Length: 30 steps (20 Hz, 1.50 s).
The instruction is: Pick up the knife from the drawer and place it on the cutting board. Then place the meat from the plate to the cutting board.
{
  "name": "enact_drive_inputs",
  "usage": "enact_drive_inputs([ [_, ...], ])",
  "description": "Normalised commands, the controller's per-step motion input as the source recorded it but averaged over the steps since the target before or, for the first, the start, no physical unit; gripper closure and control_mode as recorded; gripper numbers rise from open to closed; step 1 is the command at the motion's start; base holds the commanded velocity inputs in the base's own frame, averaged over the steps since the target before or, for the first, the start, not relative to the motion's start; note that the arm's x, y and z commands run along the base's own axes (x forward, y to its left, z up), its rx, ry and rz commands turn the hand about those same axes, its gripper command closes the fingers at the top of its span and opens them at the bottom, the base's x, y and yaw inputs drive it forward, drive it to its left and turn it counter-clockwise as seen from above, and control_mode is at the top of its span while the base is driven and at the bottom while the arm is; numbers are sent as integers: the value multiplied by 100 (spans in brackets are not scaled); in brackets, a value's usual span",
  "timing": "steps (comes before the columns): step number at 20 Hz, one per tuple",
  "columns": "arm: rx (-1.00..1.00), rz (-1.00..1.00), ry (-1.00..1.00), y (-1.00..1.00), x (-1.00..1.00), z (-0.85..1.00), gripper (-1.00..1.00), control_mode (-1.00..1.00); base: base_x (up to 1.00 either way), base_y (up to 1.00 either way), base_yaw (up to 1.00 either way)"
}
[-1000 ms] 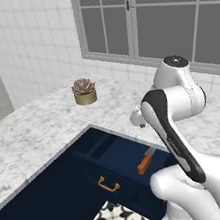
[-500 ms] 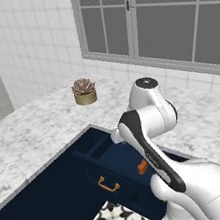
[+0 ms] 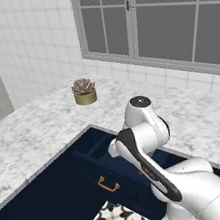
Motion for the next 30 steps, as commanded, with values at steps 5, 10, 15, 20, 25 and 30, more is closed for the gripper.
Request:
enact_drive_inputs([
  [5,-2,1,-3,8,29,-42,-100,-100,0,0,0],
  [10,-1,0,0,10,42,-38,-100,-100,0,0,0],
  [15,0,1,2,23,28,-36,-100,-100,0,0,0],
  [20,0,2,7,20,28,-25,-100,-100,0,0,0],
  [25,0,3,7,19,26,-38,-100,-100,0,0,0],
  [30,0,3,6,16,28,-36,-100,-100,0,0,0],
])
